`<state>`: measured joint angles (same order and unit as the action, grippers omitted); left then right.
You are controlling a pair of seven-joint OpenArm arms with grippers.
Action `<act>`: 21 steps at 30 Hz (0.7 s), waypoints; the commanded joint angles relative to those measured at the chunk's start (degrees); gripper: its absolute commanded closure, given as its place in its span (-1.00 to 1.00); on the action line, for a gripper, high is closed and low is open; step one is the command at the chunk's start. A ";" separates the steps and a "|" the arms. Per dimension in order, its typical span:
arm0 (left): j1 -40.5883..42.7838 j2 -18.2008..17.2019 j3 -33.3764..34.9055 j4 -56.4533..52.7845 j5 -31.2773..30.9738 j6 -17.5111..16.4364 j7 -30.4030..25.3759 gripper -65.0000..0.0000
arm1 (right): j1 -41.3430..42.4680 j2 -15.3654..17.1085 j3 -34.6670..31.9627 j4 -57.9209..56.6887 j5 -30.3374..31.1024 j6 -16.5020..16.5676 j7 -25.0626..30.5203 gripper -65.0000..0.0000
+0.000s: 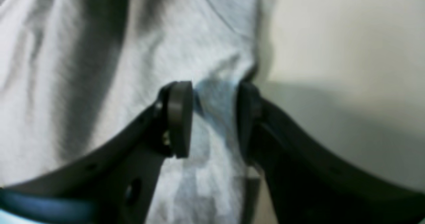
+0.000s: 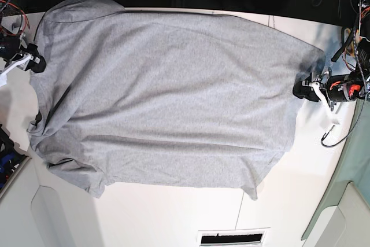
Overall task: Layout the t-shirt on the table in an organized manner, then fold the t-shirt properly
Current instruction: 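Release the shirt with both grippers and move them to the shoulders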
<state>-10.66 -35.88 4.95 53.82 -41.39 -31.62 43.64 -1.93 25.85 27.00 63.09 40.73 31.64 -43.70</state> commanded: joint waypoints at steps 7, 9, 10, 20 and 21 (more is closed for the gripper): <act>0.20 0.50 -0.15 0.17 8.46 3.91 1.01 1.00 | 1.68 -2.60 -1.27 0.74 -0.22 0.33 0.39 1.00; 0.17 1.03 -0.15 0.17 8.41 3.74 0.22 1.00 | 2.56 -3.08 -2.16 0.72 -2.16 0.31 1.75 1.00; 0.13 1.31 -0.15 0.17 8.41 3.74 -0.13 1.00 | 3.13 -3.06 -2.58 0.66 -3.52 0.28 2.86 1.00; -4.20 5.95 -0.15 0.17 8.52 4.02 -0.17 1.00 | 15.34 -2.27 -3.39 -5.31 -16.41 0.11 9.14 1.00; -4.83 6.56 -0.15 0.17 8.50 4.00 -0.17 1.00 | 17.18 -1.95 -3.61 -7.26 -17.25 0.11 9.86 1.00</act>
<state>-14.87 -28.84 4.82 53.80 -33.39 -27.68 42.48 14.15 22.48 23.22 54.87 22.85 31.88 -35.07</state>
